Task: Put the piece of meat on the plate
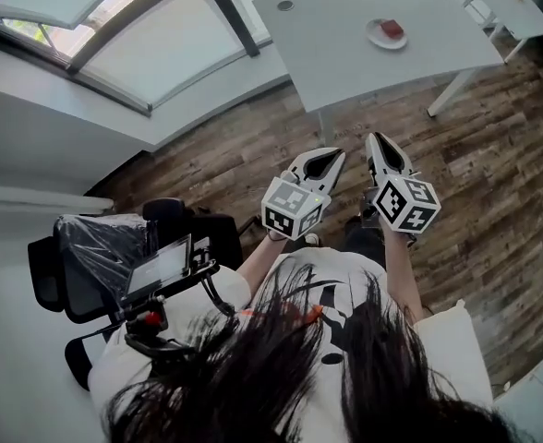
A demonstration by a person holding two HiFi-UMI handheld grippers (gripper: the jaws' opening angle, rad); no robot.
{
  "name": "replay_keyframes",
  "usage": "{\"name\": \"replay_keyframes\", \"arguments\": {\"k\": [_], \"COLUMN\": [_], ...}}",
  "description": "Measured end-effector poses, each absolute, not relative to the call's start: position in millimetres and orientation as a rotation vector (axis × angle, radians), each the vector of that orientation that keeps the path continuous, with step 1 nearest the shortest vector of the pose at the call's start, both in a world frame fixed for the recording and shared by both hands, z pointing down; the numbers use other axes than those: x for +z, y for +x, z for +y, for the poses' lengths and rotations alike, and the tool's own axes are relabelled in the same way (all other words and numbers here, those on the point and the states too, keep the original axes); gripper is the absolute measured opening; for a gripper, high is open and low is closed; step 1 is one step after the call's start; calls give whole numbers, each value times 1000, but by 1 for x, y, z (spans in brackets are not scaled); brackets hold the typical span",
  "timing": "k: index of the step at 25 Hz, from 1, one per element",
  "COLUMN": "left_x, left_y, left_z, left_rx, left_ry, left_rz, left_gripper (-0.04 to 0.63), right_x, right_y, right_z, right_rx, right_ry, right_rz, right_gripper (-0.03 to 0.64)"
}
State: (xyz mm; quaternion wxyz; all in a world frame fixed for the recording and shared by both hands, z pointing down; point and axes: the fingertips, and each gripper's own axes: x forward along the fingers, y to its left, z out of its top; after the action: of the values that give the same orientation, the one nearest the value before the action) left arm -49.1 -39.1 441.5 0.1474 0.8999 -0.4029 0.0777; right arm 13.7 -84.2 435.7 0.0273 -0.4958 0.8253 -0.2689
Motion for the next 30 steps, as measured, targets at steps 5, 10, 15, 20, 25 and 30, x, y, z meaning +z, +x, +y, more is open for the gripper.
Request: {"name": "replay_keyframes", "arguments": {"k": [5, 10, 15, 20, 25, 30], "left_x": [450, 462, 458, 454, 451, 444], "left_y": [-96, -88, -72, -62, -53, -27], "left_z": [23, 47, 62, 69, 91, 143], "left_rx": [218, 233, 211, 192, 179, 154], "left_ry": [2601, 2597, 2611, 2629, 2635, 2663], "left_rz": [-1093, -991, -905, -837, -849, -894], "left_gripper": [6, 6, 6, 6, 6, 6], "right_x": [437, 451, 447, 446, 447, 445], "right_y": [-35, -34, -21, -13, -4, 25], "right_z": [-15, 22, 47, 60, 88, 141], "right_rx": [-840, -887, -887, -880, -879, -841], "right_ry": [-1568, -1639, -1722, -1794, -1795, -1770], "right_rz": [2498, 2467, 2428, 2399, 2406, 2421], "right_gripper": [40, 40, 40, 40, 40, 40]}}
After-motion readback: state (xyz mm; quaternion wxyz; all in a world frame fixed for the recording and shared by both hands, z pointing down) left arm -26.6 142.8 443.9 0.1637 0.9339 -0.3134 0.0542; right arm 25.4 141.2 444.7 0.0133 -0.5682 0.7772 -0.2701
